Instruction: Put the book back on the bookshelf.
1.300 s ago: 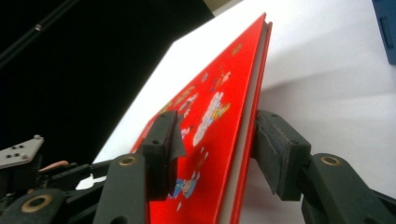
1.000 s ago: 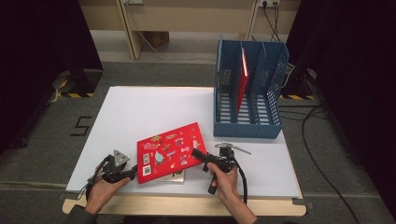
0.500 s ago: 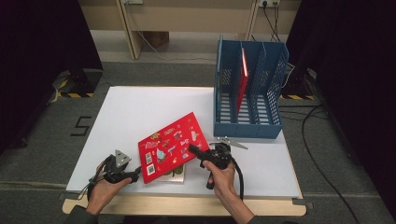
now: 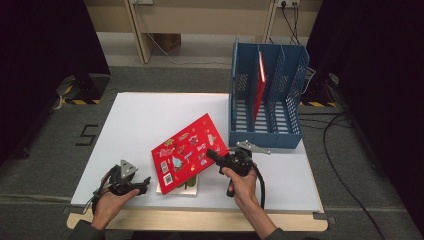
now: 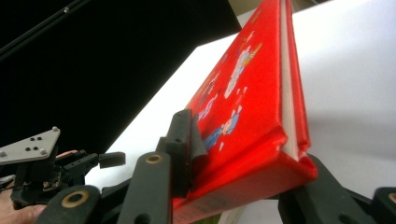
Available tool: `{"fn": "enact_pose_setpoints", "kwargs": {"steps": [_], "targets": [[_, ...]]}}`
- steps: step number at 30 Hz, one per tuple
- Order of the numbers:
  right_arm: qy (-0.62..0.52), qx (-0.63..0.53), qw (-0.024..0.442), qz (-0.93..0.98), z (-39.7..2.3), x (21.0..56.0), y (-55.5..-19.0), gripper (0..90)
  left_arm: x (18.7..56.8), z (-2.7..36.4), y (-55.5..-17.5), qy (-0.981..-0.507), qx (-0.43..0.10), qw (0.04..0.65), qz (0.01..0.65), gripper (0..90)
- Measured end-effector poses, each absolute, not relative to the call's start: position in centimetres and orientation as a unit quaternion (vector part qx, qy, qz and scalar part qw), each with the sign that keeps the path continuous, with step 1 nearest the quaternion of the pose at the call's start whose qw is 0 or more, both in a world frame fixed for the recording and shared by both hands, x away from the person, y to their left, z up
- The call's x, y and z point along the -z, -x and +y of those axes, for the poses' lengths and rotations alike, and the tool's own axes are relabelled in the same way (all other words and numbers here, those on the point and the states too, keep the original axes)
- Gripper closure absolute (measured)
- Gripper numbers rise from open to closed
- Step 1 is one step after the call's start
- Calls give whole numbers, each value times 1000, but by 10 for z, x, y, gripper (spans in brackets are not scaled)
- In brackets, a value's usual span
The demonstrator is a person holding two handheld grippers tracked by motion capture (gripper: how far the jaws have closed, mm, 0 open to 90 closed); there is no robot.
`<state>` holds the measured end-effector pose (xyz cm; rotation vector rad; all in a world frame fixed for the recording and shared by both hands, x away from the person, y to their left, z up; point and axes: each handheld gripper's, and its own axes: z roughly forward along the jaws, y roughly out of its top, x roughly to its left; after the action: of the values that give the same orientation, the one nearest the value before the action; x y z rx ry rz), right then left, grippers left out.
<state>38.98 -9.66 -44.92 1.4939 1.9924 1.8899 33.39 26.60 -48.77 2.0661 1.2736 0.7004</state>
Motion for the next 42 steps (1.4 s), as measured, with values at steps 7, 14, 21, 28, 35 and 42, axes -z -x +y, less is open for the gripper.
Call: {"fn": "enact_pose_setpoints", "kwargs": {"steps": [7, 14, 21, 28, 35, 42], "targets": [[-456, -613, 54, 643, -111, 428, -394, 694, 489, 266, -334, -778, -262, 303, 484, 221], [-431, -627, 85, 643, -121, 408, -393, 731, 489, 268, -335, -779, -262, 299, 484, 220], [-403, -637, 112, 647, -123, 390, -391, 761, 490, 271, -336, -776, -255, 303, 491, 217], [-361, -643, 147, 659, -117, 368, -388, 793, 490, 270, -336, -775, -254, 305, 492, 213], [-329, -642, 160, 674, -111, 360, -385, 796, 490, 270, -336, -777, -251, 304, 492, 212], [-299, -634, 166, 693, -105, 357, -377, 788, 491, 269, -337, -782, -248, 298, 489, 211]]}}
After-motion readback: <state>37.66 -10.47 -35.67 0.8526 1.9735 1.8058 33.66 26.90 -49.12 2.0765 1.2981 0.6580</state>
